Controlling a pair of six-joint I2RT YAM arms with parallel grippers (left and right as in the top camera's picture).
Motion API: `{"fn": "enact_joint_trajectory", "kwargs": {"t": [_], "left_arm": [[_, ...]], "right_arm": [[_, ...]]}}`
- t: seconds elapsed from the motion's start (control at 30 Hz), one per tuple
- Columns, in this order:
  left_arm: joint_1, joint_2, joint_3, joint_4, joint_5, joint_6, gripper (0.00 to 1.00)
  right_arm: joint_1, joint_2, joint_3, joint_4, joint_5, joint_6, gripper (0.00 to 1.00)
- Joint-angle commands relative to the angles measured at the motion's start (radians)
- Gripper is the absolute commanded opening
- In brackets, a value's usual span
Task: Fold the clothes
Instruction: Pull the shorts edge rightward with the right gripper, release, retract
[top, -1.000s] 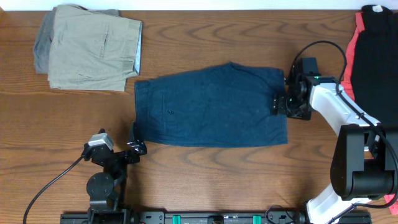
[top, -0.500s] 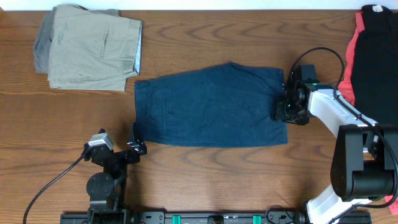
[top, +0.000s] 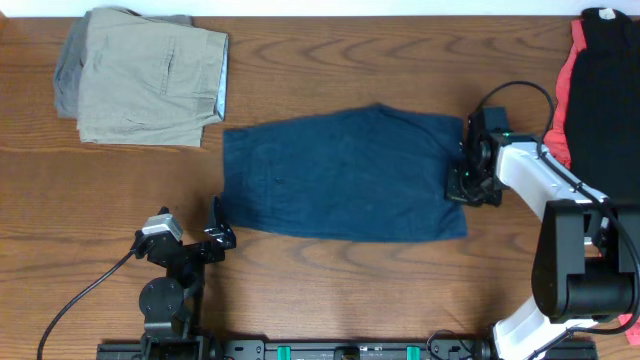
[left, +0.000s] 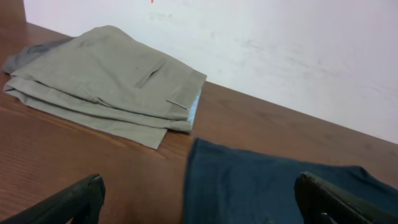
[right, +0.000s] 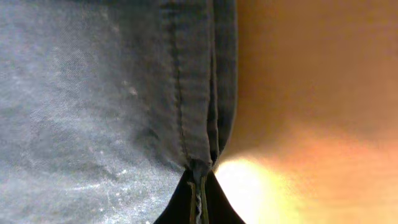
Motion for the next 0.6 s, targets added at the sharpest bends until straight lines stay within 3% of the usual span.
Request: {"fn": "enact_joint_trajectory", "kwargs": {"t": [0.0,0.23,0.47,0.5,0.57], "left_arm": [[0.006,-0.006,-0.028,-0.022,-0.023,0.009,0.98],[0.006,-0.006,-0.028,-0.022,-0.023,0.009,0.98],[0.006,-0.006,-0.028,-0.022,-0.023,0.009,0.98],[0.006,-0.006,-0.028,-0.022,-0.023,0.009,0.98],[0.006,-0.006,-0.028,-0.022,-0.023,0.009,0.98]], "right_arm": [[-0.042,0.002,0.068,-0.073,0.097,0.029,0.01],[-0.102,0.002,0.24,-0.253,0.107,-0.049,0.01],[-0.143,0.002,0.375,-0.294,0.152,-0.051,0.02],[-0.143,0.002,0.389,-0.306,0.137,-0.051,0.1],[-0.143,0.002,0.402,-0.323,0.116,-0.051,0.66]]}}
